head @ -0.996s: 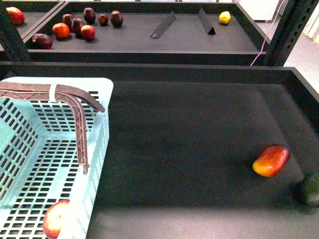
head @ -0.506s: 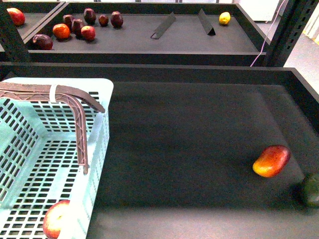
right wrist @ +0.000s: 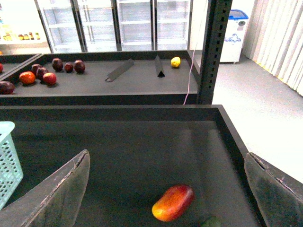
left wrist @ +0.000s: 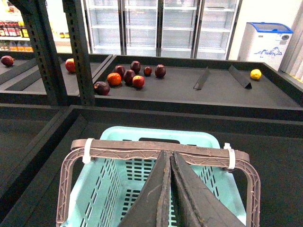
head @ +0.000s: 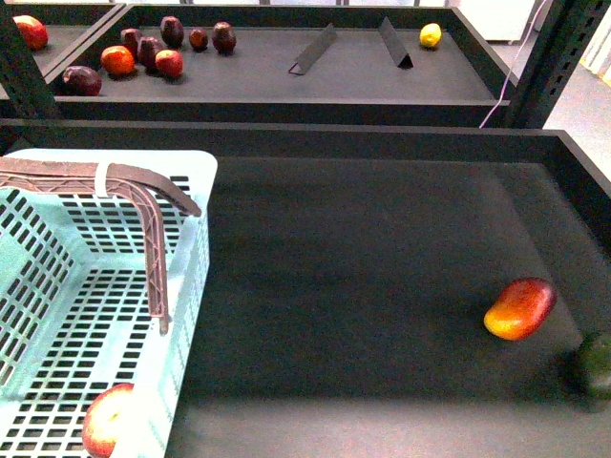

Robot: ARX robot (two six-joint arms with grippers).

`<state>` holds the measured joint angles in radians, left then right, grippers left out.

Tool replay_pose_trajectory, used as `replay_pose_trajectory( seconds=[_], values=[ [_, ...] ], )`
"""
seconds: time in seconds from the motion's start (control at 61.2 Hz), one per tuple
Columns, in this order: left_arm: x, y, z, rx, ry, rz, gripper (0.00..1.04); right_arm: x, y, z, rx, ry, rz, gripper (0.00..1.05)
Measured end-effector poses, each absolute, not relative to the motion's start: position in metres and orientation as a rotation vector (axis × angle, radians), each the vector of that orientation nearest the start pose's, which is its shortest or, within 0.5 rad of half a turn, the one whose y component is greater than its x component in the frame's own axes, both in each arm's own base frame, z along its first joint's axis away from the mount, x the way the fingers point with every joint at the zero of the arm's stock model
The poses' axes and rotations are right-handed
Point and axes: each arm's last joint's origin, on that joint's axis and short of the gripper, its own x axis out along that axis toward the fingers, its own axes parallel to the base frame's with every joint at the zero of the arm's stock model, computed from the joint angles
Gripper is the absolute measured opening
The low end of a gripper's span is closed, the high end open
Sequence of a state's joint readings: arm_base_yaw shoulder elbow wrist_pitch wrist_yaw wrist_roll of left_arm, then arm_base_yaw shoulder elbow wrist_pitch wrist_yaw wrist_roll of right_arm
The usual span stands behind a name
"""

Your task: Pick apple with right arm and hold basket with left

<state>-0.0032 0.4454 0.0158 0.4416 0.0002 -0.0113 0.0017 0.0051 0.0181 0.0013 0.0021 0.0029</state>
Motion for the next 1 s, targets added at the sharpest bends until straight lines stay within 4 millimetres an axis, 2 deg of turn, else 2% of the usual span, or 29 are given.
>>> replay_pose_trajectory(
  seconds=[0.996],
  values=[
    [0.097, 0.0, 0.169, -0.011, -0.01, -0.003, 0.03, 0.097, 0.0, 0.169, 0.003, -0.015, 0.0, 0.96]
  ],
)
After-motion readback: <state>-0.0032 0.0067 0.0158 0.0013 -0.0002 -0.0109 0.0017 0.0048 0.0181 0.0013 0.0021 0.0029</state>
